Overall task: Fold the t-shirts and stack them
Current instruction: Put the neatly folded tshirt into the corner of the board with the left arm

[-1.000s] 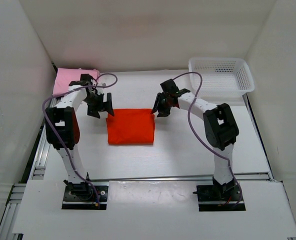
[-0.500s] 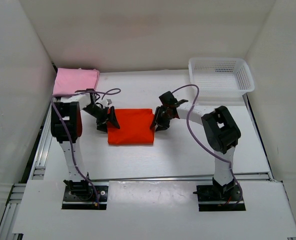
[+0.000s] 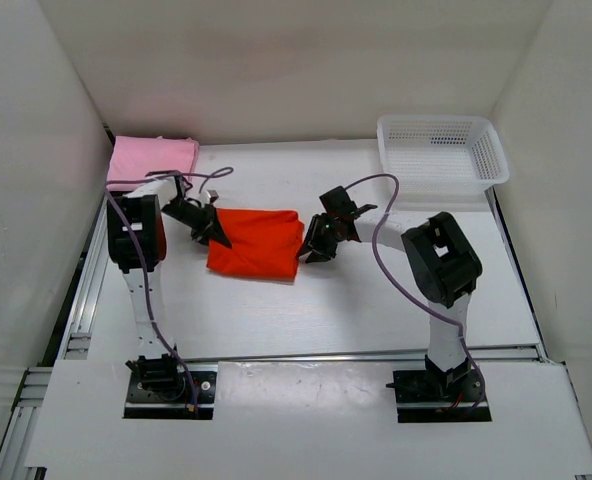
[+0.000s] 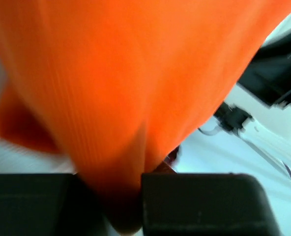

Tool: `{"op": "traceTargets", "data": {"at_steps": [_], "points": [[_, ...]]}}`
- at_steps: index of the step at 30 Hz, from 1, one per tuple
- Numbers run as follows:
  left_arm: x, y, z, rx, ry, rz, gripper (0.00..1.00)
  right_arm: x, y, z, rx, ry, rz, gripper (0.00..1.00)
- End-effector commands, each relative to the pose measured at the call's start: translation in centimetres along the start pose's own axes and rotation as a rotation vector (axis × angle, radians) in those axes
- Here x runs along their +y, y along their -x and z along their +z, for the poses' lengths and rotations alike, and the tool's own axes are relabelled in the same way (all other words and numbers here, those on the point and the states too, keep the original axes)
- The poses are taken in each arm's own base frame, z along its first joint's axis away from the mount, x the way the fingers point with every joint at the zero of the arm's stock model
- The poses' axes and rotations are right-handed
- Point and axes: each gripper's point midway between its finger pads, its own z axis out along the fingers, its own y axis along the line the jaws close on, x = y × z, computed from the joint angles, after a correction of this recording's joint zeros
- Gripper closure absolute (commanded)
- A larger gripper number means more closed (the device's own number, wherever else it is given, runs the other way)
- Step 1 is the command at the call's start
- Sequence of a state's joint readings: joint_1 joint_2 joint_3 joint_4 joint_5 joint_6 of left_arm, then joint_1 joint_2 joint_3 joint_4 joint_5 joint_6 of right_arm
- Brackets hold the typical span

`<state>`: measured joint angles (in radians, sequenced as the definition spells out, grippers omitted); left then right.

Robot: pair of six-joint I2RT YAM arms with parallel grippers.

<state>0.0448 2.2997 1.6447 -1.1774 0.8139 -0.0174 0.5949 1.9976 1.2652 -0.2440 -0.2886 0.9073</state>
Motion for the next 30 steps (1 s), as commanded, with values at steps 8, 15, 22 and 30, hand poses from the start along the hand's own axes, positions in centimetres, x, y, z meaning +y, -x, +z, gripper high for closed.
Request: {"op": "traceTargets", "data": {"at_steps": [8,15,22,30], "points": [[-0.9,11.0,-13.2,-0.447,0.532,0.258,0.9,-3.9,1.9,-4.3,-0.097,-0.155,-0.043,0.56],[0.2,17.3,-18.8,-0.772,0.992,0.3,0.9,-3.5,2.9,-4.8,-0.11,-0.16,-0.057,0.56],[-2.7,21.5,-25.9,-1.107,1.125,0.269,0.9,-4.0,2.7,-4.8,-0.105,-0.183,-0.06,0.56],[-2.7,22.3,-31.8,-1.272,1.149,0.201,0.9,-5.6,1.7,-5.2,-0.095,-0.221,-0.061,0.56]]}}
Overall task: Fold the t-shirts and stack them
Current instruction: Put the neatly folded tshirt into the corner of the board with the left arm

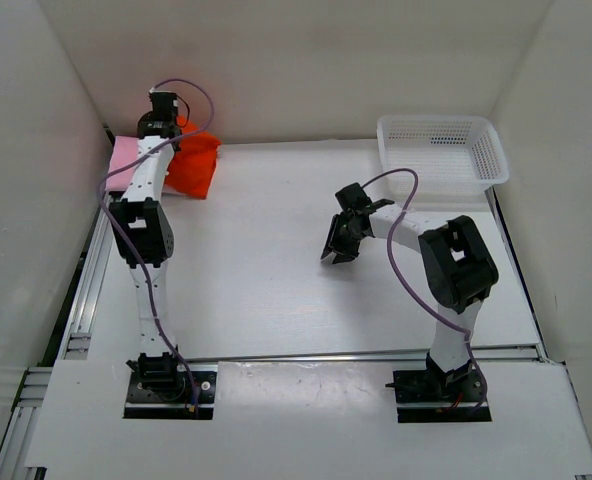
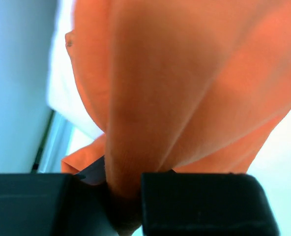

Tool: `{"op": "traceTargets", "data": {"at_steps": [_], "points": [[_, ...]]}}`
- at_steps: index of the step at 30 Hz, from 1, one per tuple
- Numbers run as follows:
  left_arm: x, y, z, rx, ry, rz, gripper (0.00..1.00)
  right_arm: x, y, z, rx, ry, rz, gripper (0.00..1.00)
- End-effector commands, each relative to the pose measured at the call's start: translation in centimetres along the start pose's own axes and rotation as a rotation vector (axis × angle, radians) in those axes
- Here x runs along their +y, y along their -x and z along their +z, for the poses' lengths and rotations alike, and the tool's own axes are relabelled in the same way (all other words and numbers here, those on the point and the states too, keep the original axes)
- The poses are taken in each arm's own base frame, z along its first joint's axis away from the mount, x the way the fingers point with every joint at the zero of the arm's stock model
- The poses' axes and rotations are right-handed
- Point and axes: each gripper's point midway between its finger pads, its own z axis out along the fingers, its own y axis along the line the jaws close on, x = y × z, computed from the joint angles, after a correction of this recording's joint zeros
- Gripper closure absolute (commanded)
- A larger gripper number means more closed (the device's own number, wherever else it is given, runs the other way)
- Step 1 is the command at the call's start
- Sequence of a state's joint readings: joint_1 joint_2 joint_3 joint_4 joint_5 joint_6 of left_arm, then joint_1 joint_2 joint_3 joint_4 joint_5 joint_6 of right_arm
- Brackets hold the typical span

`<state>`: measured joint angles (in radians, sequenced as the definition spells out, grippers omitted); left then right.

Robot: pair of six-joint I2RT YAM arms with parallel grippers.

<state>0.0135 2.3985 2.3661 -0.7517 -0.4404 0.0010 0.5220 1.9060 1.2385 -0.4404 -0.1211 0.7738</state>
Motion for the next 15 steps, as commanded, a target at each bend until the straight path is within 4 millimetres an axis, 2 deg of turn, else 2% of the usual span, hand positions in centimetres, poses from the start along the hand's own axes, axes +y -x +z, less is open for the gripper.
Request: {"op": "traceTargets", "data": {"at_steps": [1,2,3,4,6,7,8,9,11,12,15], "points": [[5.3,4.3,-1.8,-0.117,0.112,-0.095,0.9,-0.1,-0.1,-1.4,-0.022,-0.005,-0.024,0.56],[5.3,4.0,-1.6,-0.109,0.112,-0.091,0.9,-0.5,-0.2,-1.2,-0.022,-0.018,-0.022,0.56],[6.2,4.5,-1.8,-0.124,0.116,-0.108,0.9,-0.5,-0.2,-1.2,-0.022,-0.018,-0.022,0.56],[6.2,4.5,-1.8,-0.125,0.116,-0.108,0.9,-0.5,-0.2,-1.2,-0.022,-0.018,-0.022,0.56],[8.2,4.8,-1.4,-0.133,0.142,-0.134,0.9,-0.6,-0.2,-1.2,-0.022,-0.018,-0.031,0.56],[8.4,5.5,-1.7,-0.154,0.142,-0.144,0.9,-0.6,-0.2,-1.2,-0.022,-0.018,-0.031,0.56],[10.0,5.2,-1.1,-0.146,0.174,-0.159,0.9,-0.6,-0.2,-1.2,-0.022,-0.018,-0.031,0.56],[10.0,5.4,-1.1,-0.156,0.174,-0.163,0.9,-0.6,-0.2,-1.2,-0.022,-0.018,-0.031,0.56],[12.0,5.0,-0.4,-0.146,0.209,-0.181,0.9,-0.6,-0.2,-1.2,-0.022,-0.018,-0.031,0.56],[12.1,5.2,-0.4,-0.155,0.21,-0.184,0.9,-0.6,-0.2,-1.2,-0.022,-0.018,-0.031,0.56],[12.2,3.9,0.4,-0.12,0.216,-0.175,0.9,-0.5,-0.4,-1.3,-0.015,-0.012,-0.04,0.56]]}}
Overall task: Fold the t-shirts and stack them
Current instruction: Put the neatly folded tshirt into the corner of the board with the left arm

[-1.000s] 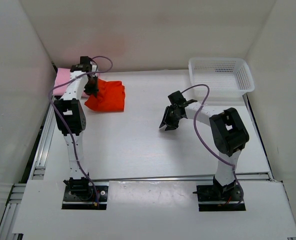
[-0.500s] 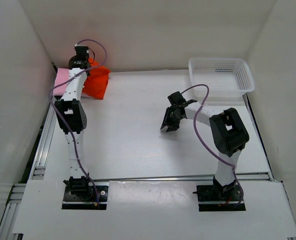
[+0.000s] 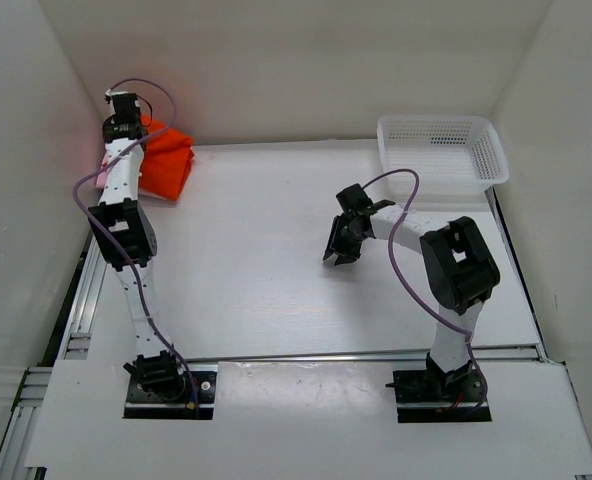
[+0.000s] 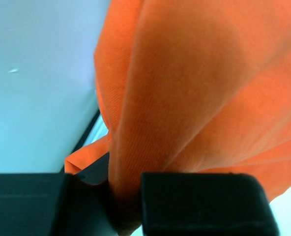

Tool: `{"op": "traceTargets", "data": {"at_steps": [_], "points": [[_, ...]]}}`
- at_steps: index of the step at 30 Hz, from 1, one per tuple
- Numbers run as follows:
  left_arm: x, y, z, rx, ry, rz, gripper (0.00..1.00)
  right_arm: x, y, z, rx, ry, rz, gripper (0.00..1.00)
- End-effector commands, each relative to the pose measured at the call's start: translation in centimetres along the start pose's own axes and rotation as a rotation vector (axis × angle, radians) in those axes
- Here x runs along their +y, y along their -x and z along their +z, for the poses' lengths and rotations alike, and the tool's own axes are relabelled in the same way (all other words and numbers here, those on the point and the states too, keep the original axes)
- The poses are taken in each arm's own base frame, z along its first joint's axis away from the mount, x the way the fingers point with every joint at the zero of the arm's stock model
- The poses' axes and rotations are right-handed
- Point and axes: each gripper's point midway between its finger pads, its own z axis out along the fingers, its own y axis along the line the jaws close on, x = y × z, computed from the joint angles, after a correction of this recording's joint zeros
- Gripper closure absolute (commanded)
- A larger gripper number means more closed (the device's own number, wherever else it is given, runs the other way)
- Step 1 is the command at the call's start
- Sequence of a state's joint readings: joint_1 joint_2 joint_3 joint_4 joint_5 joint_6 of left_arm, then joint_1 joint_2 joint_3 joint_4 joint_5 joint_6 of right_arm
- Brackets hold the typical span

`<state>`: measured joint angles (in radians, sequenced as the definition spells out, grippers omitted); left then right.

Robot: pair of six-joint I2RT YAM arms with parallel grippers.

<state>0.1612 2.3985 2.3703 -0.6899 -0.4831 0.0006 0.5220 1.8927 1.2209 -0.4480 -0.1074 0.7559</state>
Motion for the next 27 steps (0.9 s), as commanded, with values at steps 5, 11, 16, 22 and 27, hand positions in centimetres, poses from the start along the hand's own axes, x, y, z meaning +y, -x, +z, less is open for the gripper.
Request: {"op": "traceTargets", "data": {"at_steps": [5,11,16,22,27], "points": [[3.9,2.2,1.0,-0.077,0.182,-0.066,0.27,0.4,0.0,-1.0,-0.008,0.013,-0.025,0.56],[5.9,3.1,1.9,-0.12,0.308,-0.11,0.09,0.9,-0.1,-1.9,-0.019,0.028,-0.046,0.56],[7.7,5.0,-1.4,-0.156,0.317,-0.137,0.09,1.3,-0.2,-2.5,-0.031,0.031,-0.056,0.56],[5.7,3.6,-11.4,-0.15,0.052,-0.071,0.0,1.2,-0.7,-5.1,-0.079,0.022,-0.076,0.55],[1.4,-8.3,-20.4,0.03,-0.345,0.069,0.0,-0.2,-2.7,-8.5,-0.124,0.006,-0.096,0.51]]}}
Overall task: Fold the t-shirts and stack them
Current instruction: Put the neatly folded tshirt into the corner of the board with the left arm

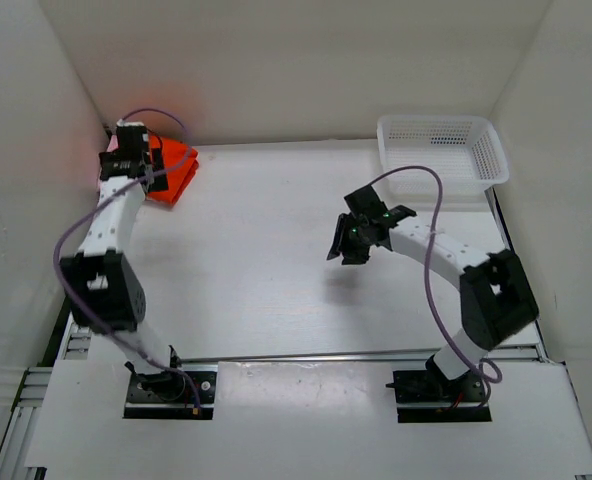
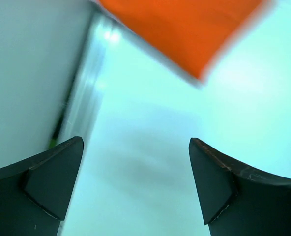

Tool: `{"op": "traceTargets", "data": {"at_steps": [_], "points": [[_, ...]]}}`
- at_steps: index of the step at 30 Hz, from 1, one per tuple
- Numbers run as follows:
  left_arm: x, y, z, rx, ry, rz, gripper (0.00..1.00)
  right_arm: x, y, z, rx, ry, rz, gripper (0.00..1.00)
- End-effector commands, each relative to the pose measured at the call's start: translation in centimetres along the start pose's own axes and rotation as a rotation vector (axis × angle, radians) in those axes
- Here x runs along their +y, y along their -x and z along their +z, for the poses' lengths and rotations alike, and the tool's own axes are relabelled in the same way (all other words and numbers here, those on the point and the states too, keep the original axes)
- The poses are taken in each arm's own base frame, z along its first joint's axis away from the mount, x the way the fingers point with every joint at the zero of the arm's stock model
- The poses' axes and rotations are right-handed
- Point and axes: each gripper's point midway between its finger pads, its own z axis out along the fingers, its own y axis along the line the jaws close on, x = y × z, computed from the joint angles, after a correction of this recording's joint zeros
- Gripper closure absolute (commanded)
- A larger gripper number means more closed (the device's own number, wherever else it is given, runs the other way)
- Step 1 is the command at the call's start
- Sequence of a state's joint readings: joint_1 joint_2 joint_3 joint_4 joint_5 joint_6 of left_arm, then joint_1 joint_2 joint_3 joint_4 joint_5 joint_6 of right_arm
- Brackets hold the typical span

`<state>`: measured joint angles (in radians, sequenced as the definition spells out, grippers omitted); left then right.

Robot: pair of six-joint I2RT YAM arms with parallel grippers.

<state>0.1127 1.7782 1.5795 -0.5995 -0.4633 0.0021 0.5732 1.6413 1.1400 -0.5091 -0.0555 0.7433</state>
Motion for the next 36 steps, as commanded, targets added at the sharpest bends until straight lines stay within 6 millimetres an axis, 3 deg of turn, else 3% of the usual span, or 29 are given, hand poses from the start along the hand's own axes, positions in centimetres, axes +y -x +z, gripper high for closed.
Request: {"op": "traceTargets", "data": {"at_steps": [1,3,5,6,7,8,9,12,14,16,22,25,27,36], "points": [[-2.7,-3.0,-8.9,-0.005,-0.323,0.024,0.0,-0.9,-1.2,-4.0,-0.052,-0.012,-0.037,0.51],[-1.4,-7.8,-11.7,0.114,-0.367,0.042,0.0,-2.1,-2.9,-4.9,-0.041,-0.034,-0.034,0.49],[0.9,-10.7,-13.4,0.172,-0.345,0.021,0.0,-2.7,-4.3,-6.6,-0.061,-0.038,-0.035,0.49],[1.3,-14.4,-13.7,0.27,-0.342,0.031,0.0,-3.7,-5.3,-7.3,-0.048,-0.072,-0.028,0.49],[2.0,-16.0,-14.1,0.302,-0.33,0.023,0.0,-3.6,-6.0,-8.6,-0.076,-0.054,-0.021,0.49],[3.3,-17.1,-15.0,0.295,-0.307,-0.007,0.0,-5.0,-7.0,-8.6,-0.086,-0.095,-0.016,0.49],[3.7,-20.2,-15.1,0.355,-0.288,-0.006,0.0,-5.5,-7.6,-9.0,-0.096,-0.1,-0.009,0.49],[4.4,-25.0,-17.0,0.392,-0.279,-0.027,0.0,-7.2,-10.1,-11.1,-0.147,-0.048,0.079,0.48],[4.4,-26.8,-18.1,0.399,-0.289,-0.028,0.0,-7.9,-11.1,-11.5,-0.163,-0.013,0.155,0.48],[4.7,-27.7,-19.1,0.365,-0.287,-0.035,0.0,-9.3,-12.4,-11.9,-0.189,0.031,0.212,0.48],[5.5,-29.0,-21.1,0.319,-0.275,-0.044,0.0,-10.5,-13.7,-13.3,-0.249,0.152,0.325,0.39],[5.4,-28.2,-22.4,0.256,-0.307,-0.062,0.0,-11.7,-14.4,-13.6,-0.24,0.113,0.325,0.35],[5.0,-28.8,-22.9,0.272,-0.332,-0.062,0.0,-12.4,-14.9,-13.6,-0.215,0.068,0.31,0.35],[5.1,-28.8,-23.6,0.245,-0.34,-0.068,0.0,-12.8,-15.4,-13.2,-0.182,0.026,0.285,0.35]]}}
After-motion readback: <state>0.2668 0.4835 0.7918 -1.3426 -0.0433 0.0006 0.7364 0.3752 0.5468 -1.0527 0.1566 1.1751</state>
